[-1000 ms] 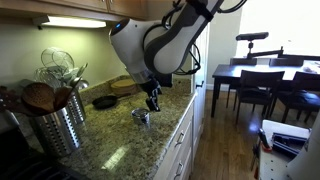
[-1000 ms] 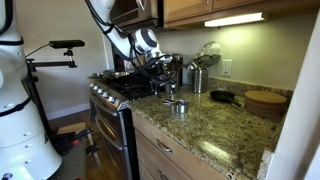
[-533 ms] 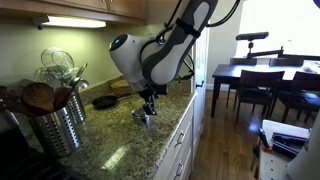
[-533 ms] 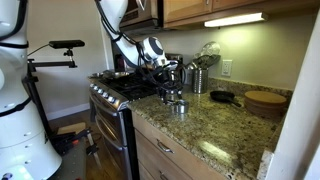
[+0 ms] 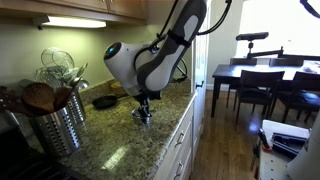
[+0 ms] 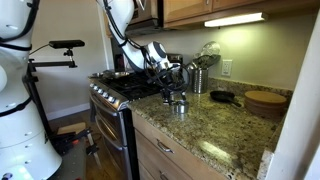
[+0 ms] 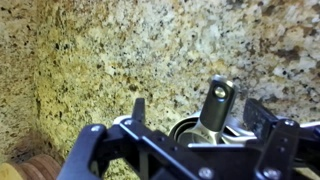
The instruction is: Unstack the cups
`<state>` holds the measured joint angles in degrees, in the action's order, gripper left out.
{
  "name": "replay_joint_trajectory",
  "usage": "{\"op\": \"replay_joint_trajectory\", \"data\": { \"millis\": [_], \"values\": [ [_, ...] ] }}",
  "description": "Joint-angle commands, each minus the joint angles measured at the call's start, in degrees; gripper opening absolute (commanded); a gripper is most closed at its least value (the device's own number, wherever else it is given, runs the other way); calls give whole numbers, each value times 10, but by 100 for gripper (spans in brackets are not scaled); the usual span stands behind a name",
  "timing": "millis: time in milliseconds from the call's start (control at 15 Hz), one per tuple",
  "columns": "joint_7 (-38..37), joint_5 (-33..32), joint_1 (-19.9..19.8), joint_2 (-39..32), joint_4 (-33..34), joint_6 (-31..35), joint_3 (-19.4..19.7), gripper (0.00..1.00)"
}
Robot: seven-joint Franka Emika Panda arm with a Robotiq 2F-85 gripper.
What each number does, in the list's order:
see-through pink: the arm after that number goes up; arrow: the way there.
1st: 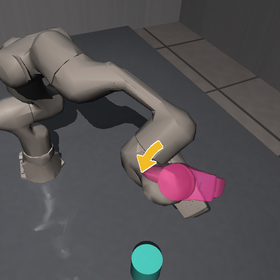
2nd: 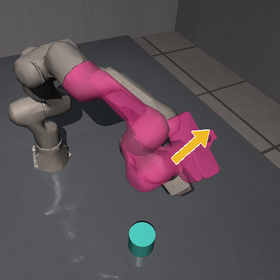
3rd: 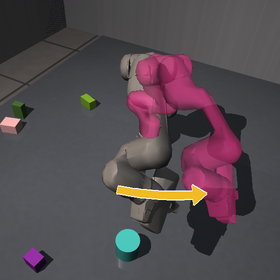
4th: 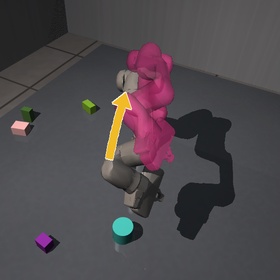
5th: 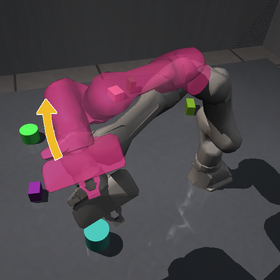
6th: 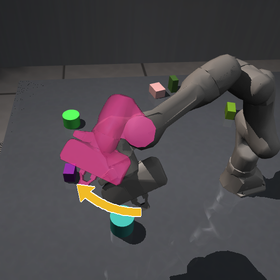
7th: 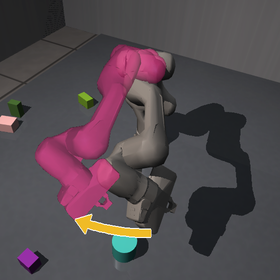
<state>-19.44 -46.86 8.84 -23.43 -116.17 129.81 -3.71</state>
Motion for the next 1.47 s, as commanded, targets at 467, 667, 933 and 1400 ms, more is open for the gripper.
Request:
{"op": "replay_joint_trajectory", "data": {
  "millis": [467, 667, 933, 1400],
  "values": [
    [-38, -47, 21, -16, 11, 2, 25, 80],
    [-42, -53, 20, -14, 10, 1, 29, 60],
    [-45, -60, 18, -14, 10, 0, 34, 34],
    [-46, -67, 18, -14, 10, -2, 38, 0]
  ]
}}
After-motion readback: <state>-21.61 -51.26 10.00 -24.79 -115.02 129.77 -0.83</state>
